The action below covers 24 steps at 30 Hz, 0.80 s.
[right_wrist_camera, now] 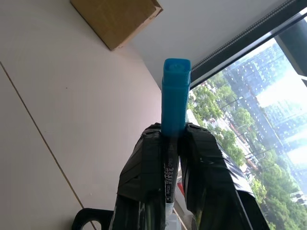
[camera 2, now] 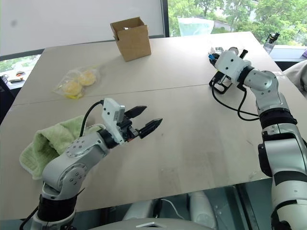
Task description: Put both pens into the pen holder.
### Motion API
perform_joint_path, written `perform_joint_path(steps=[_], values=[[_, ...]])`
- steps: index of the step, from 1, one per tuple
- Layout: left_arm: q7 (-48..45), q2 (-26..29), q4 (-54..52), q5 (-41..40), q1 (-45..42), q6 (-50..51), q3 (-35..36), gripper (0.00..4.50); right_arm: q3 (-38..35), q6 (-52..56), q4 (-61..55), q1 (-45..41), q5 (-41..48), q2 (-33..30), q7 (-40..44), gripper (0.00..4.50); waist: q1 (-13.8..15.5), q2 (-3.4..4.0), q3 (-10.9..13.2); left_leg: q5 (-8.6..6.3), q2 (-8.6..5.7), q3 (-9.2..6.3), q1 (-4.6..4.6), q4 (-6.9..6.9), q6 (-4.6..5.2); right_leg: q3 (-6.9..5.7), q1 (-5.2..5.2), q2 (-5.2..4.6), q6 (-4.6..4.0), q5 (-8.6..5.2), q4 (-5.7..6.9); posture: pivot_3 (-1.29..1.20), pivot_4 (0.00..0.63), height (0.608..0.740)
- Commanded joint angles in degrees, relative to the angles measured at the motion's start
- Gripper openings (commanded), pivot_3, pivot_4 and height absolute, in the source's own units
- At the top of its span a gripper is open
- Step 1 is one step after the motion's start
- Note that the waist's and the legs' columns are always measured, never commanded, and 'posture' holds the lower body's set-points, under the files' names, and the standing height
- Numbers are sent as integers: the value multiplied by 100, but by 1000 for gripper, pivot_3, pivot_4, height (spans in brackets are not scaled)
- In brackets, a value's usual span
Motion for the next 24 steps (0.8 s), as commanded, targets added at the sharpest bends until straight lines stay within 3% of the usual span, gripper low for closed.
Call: perform_joint_path(steps=[1, 24], values=[[-180, 70, -382, -215, 19, -190, 176, 4500, -152, -172, -158, -114, -21, -199, -66, 30, 0, 0, 0, 0, 0, 0, 0, 0, 0, 0, 0, 1, 0, 0, 1, 0, 150, 740], [-501, 194, -222, 199, 155, -775, 7, 4500, 80, -565, 913, -477, -702, -11, -655, 27, -3, 0, 0, 0, 6, 17, 17, 1, 0, 15, 13, 9, 0, 0, 1, 0, 150, 740]])
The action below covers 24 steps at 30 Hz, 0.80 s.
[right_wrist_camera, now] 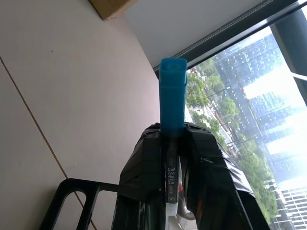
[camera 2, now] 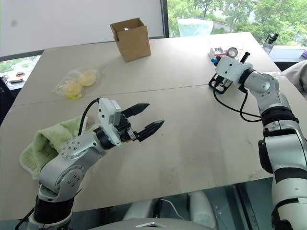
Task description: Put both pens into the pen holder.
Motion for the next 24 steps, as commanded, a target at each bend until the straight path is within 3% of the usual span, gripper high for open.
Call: perform_joint_path(steps=[1, 13, 24], values=[[19, 22, -247, 2, 102, -142, 96, 4500, -92, -108, -112, -123, 126, -17, 71, 27, 0, 0, 0, 0, 0, 0, 0, 0, 0, 0, 0, 0, 0, 0, 1, 0, 150, 740], [-40, -32, -106, 104, 328, -394, 45, 4500, -327, 252, -853, 241, 622, -30, 512, 26, 12, 0, 0, 0, 0, -3, -1, -1, 0, -2, -1, -2, 0, 0, 0, 0, 150, 740], [-62, -40, -39, 167, 333, -471, 36, 4500, -111, 226, -104, 90, 147, -60, 81, 25, 3, 0, 0, 0, 0, 0, 0, -1, 0, 0, -1, -1, 0, 0, 1, 0, 150, 740]])
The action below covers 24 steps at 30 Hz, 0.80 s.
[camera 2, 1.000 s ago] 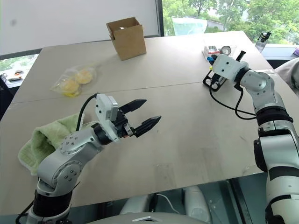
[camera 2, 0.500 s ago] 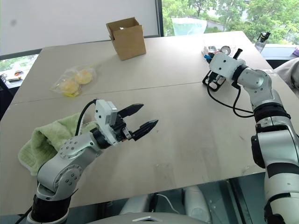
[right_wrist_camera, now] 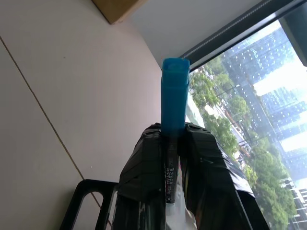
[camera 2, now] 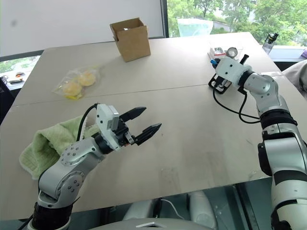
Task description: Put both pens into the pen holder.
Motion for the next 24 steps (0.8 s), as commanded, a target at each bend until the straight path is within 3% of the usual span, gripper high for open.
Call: perform_joint_path(steps=[1, 13, 15, 18, 22, 24], values=[[-31, -10, -59, 9, -25, -135, 36, 4500, 6, -81, 174, -214, -126, -75, -214, 25, -1, 0, 0, 0, 0, 0, 0, 0, 0, 0, 0, 0, 0, 0, 0, 0, 150, 740], [57, -4, -96, 28, -92, -102, 57, 4500, 414, -106, 1170, -718, -844, 90, -1037, 25, -8, 0, 0, 0, 1, 6, 2, -1, 0, 4, 0, 2, 0, 0, 0, 0, 150, 740], [55, -5, -97, 48, -65, -127, 51, 4500, 379, -67, 1274, -781, -824, 90, -975, 1036, -6, 0, 0, 0, 1, 6, 2, -1, 0, 4, 0, 2, 0, 0, 0, 0, 150, 740], [57, -22, -124, 110, 34, -191, 35, 4500, 342, -109, 1309, -854, -805, 44, -966, 2214, -8, 0, 0, 0, 1, 6, 1, -1, 0, 3, 0, 2, 0, 0, -1, 0, 150, 740], [85, -77, -177, 140, 137, -220, 21, 4500, 290, -184, 1253, -845, -747, -47, -899, 4294, -8, 0, 0, 0, 1, 6, 1, -1, 0, 5, -1, 2, 0, 0, -1, 0, 150, 740], [90, -91, -170, 109, 105, -188, 35, 4500, 218, -246, 1160, -814, -649, -97, -822, 4454, -3, 0, 0, 0, 1, 6, 2, -1, 0, 4, 0, 2, 0, 0, 0, 0, 150, 740]])
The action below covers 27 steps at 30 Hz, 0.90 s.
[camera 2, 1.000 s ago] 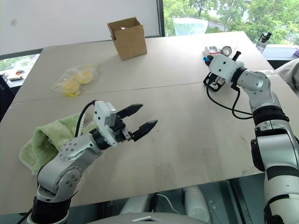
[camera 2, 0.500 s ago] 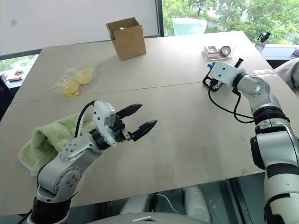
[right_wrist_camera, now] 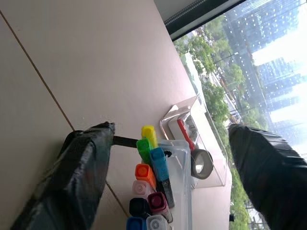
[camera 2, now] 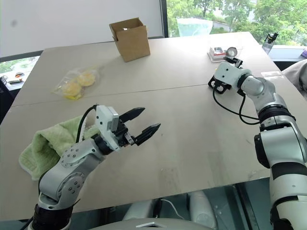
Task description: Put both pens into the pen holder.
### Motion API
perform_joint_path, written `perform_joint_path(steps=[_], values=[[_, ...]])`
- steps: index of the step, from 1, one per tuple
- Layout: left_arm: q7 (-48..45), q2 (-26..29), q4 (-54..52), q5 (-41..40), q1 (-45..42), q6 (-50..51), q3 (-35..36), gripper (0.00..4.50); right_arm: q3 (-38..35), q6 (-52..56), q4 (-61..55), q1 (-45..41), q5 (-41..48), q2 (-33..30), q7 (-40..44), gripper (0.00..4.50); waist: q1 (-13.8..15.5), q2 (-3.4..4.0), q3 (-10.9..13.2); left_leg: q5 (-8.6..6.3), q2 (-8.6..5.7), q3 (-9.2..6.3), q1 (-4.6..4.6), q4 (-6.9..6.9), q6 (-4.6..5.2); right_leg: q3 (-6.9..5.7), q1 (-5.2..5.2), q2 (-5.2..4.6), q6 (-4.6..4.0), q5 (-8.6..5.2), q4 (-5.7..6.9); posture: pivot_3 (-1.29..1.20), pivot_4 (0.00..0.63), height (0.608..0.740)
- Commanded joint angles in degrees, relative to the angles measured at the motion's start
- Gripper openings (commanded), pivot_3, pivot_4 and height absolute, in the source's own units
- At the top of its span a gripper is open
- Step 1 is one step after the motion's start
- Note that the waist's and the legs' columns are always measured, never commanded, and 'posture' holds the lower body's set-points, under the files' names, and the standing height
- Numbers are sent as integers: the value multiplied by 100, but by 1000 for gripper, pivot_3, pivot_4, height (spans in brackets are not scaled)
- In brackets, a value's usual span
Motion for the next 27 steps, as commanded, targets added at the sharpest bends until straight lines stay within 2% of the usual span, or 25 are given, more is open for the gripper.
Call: perform_joint_path(steps=[1, 4, 7, 9, 11, 14, 16, 22, 24, 27], values=[[30, -17, -167, -30, -55, -81, 41, 4500, -217, -186, -216, -151, 243, -164, 105, 4454, 2, 0, 0, 0, 0, 0, 0, 0, 0, -1, 0, 0, 0, 0, 0, 0, 150, 740], [8, 8, -128, -39, -75, -75, 45, 4500, -418, -221, -396, -83, 551, -175, 396, 4454, 0, 0, 0, 0, 0, 1, 0, 0, 0, 1, 0, 0, 0, 0, 1, 0, 150, 740], [53, 25, -85, -35, -48, -34, 101, 4500, -871, 243, -1172, 249, 1538, 1, 1600, 4454, -3, 0, 0, 0, 1, 1, 0, 0, 0, 1, 0, 0, 0, 0, 1, 0, 150, 740], [229, 1, -53, 14, 59, -31, 279, 4500, -1095, 1616, -2994, 1097, 2612, 161, 2340, 4454, 1, -2, -2, 0, 3, 1, 0, 1, 0, 1, 1, -1, 0, 0, 1, 0, 150, 740], [375, 22, -47, 79, 217, -32, 453, 4500, -1177, 3013, -4809, 1964, 3379, 224, 2601, 4454, 8, -4, -3, -1, 11, -16, -4, 4, 0, 0, 6, -3, 0, 0, 2, 0, 150, 740], [568, 106, -201, 158, 688, 18, 809, 4500, -1136, 4845, -7170, 3393, 4276, 194, 2541, 4454, 40, 0, -2, -1, 8, -30, -11, 1, 0, -3, 0, -6, -1, 0, 3, 0, 150, 740], [674, 236, -311, 311, 1067, 70, 1046, 4500, -1176, 5504, -8089, 4130, 4574, 108, 2476, 4454, 65, 0, -2, -1, 3, -42, -20, 2, 0, -9, -7, -11, -1, 0, 2, 0, 150, 740], [537, 425, -874, -103, 2198, 168, 1922, 4500, -1719, 6176, -9358, 5587, 4756, -316, 2264, 4454, 143, 1, 1, -11, -9, -41, 7, 3, 15, -10, 23, -21, 4, 2, -10, 0, 150, 740], [504, 432, -1025, -187, 2438, 202, 2021, 4500, -1938, 6225, -9609, 5980, 4800, -406, 2223, 4454, 195, 9, 6, -29, -8, -43, 62, -7, 42, -19, 85, -20, 3, 1, -29, 0, 150, 740], [465, 401, -1241, -469, 2669, 306, 2087, 4500, -2221, 6204, -9885, 6474, 4778, -543, 2198, 4454, 222, 10, 6, -31, -5, -54, 66, -7, 45, -34, 101, -20, 3, 2, -38, 0, 150, 740]])
